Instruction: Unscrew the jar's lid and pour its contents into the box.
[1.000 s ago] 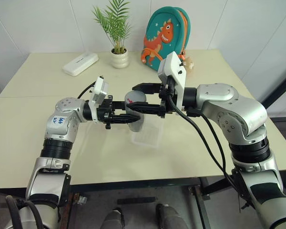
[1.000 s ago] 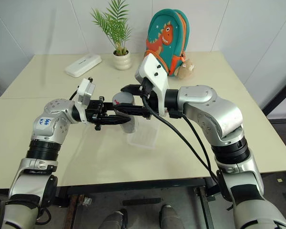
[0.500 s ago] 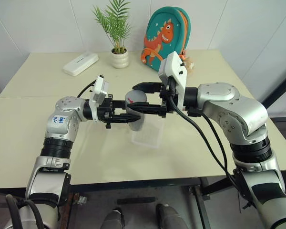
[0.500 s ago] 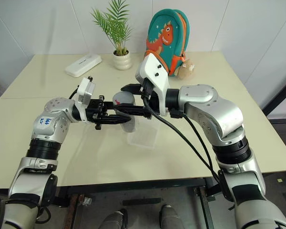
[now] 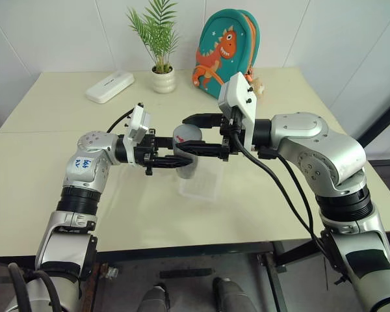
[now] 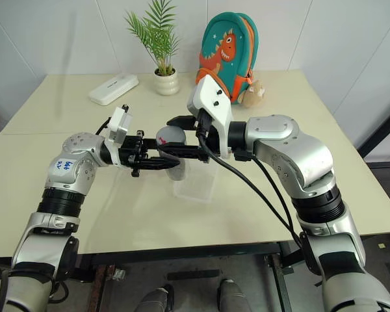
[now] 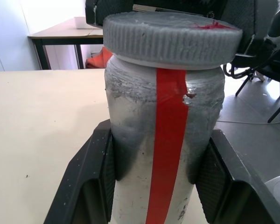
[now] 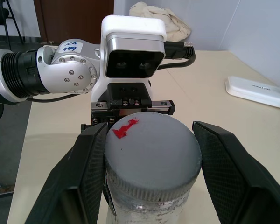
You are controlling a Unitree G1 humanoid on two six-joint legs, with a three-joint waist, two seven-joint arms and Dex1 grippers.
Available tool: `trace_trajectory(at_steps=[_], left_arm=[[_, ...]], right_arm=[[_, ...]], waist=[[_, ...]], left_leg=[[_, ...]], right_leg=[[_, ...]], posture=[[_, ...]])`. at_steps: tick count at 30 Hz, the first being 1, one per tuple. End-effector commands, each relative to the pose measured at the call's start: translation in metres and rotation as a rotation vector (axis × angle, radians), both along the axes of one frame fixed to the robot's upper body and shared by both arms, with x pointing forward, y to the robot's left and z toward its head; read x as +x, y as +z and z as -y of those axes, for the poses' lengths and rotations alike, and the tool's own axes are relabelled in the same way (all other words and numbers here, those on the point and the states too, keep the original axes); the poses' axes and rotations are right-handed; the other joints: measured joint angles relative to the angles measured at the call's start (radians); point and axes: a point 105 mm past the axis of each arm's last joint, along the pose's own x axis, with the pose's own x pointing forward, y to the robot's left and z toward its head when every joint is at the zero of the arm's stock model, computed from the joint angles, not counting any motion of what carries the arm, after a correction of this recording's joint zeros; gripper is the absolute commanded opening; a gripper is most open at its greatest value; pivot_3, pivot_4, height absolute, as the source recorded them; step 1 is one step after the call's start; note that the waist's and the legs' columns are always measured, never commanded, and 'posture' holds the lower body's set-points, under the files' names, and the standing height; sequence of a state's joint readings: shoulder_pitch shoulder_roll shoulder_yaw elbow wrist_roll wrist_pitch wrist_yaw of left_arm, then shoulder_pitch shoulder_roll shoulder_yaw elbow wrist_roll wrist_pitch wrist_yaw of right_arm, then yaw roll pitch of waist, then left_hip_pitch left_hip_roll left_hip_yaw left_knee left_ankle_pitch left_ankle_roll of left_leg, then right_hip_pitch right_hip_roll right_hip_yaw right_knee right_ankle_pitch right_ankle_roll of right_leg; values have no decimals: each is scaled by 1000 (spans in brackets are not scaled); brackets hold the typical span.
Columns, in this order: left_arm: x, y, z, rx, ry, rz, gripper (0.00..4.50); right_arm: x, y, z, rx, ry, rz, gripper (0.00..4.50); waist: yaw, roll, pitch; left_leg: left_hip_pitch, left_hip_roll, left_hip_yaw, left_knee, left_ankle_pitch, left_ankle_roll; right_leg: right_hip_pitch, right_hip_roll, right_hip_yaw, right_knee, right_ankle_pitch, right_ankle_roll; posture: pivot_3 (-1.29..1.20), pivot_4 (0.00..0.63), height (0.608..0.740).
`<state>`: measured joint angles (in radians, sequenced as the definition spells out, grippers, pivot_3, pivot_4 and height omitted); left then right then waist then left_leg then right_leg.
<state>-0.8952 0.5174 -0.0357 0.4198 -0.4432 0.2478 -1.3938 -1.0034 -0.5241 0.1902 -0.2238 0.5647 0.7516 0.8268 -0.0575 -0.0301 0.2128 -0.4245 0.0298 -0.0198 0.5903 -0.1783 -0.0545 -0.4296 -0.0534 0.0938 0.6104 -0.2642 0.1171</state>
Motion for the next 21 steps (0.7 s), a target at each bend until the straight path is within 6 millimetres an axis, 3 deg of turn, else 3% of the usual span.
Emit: trace_trajectory(at_steps=[1, 21], left_arm=[[-1, -38, -12, 100, -8, -124, 1877], [2, -46, -6, 137, -57, -105, 1877]], right_arm=[[-8, 61, 26, 152, -58, 248, 2537], [-29, 76, 21, 233, 61, 308, 2537]], waist=[[0, 0, 0], [0, -2, -1]], left_leg=[[0, 0, 0, 0, 0, 0], [1, 2, 1, 1, -1, -1]], right_leg=[[0, 0, 0, 0, 0, 0], [0, 3, 1, 1, 1, 4]], posture=[[0, 150, 740], [0, 150, 740]])
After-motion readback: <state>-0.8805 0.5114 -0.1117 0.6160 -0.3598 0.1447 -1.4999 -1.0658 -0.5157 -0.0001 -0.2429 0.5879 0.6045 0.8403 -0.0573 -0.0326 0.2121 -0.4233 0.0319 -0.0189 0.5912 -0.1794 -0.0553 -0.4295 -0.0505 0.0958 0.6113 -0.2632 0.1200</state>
